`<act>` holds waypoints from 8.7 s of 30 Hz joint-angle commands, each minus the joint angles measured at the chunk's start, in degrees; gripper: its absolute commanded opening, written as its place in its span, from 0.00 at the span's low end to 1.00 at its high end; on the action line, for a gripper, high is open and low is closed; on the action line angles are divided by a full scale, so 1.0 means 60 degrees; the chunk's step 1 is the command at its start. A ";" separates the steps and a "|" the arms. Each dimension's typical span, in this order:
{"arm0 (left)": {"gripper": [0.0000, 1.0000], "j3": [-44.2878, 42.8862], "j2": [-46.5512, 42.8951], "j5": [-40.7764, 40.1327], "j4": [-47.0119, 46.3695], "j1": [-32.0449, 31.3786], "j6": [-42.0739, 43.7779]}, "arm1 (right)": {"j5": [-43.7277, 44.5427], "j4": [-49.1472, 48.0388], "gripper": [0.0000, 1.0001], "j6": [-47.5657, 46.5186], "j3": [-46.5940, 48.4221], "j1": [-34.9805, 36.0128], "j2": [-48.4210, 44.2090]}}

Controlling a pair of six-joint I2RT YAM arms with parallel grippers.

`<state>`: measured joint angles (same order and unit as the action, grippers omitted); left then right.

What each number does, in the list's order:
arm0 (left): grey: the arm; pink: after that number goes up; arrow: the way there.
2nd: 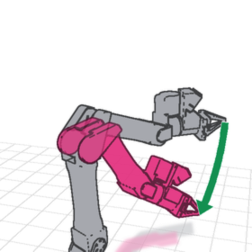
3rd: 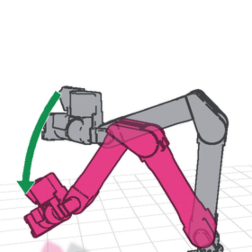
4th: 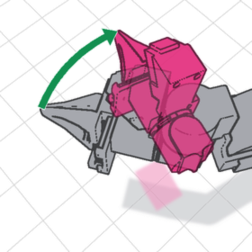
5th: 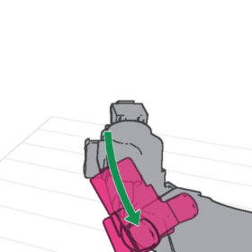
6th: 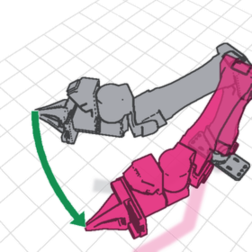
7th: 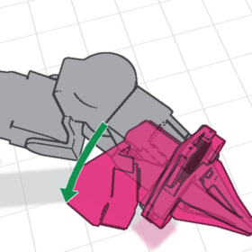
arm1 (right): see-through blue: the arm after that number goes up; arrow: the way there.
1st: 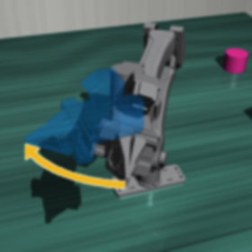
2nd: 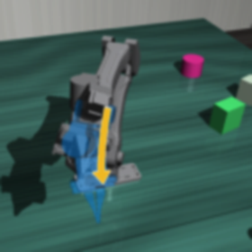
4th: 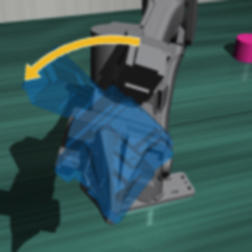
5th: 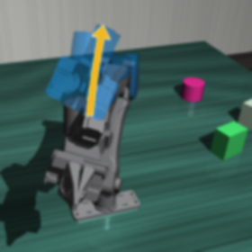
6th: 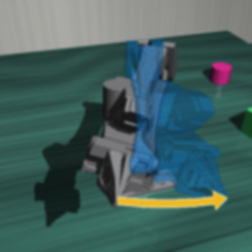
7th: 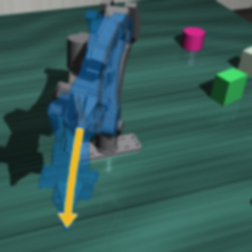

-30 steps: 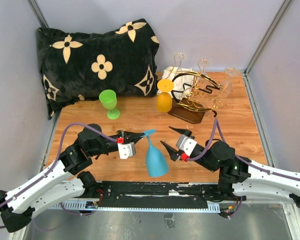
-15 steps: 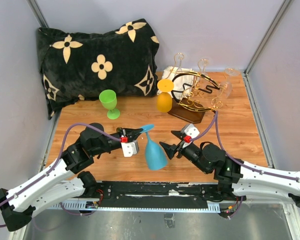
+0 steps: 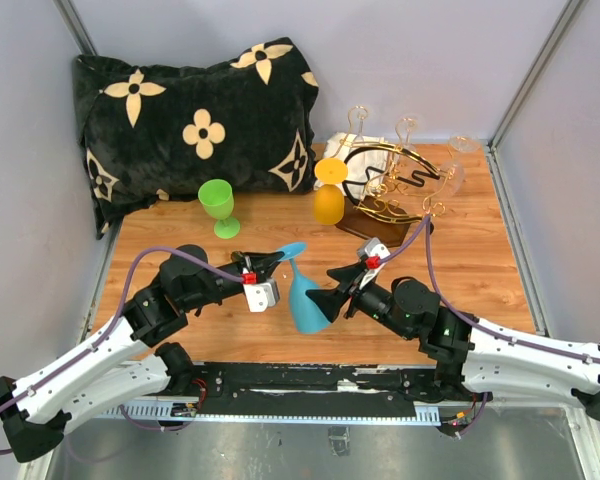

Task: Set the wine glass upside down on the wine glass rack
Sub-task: Turn the wine glass upside down at the wine rack.

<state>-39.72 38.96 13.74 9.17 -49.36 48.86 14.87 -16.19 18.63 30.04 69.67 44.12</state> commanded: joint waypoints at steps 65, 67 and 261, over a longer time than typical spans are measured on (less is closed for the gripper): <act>0.45 -0.0090 -0.0817 0.0129 -0.0166 -0.0078 -0.0178 | -0.0687 -0.3060 0.00 0.1768 0.0694 -0.0918 0.3013; 0.50 -0.0083 -0.0821 0.0145 -0.0152 -0.0070 -0.0210 | -0.0660 -0.3059 0.01 0.1746 0.0679 -0.0918 0.2977; 1.00 -0.1861 0.1785 -0.2655 0.1603 -0.0077 -1.0224 | -0.2657 -0.8206 0.01 -0.2835 -0.1929 -0.7737 0.1165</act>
<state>-50.96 49.60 -1.89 18.94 -49.43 -12.32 1.23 -58.37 0.82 15.55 24.97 48.99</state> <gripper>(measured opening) 0.994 0.131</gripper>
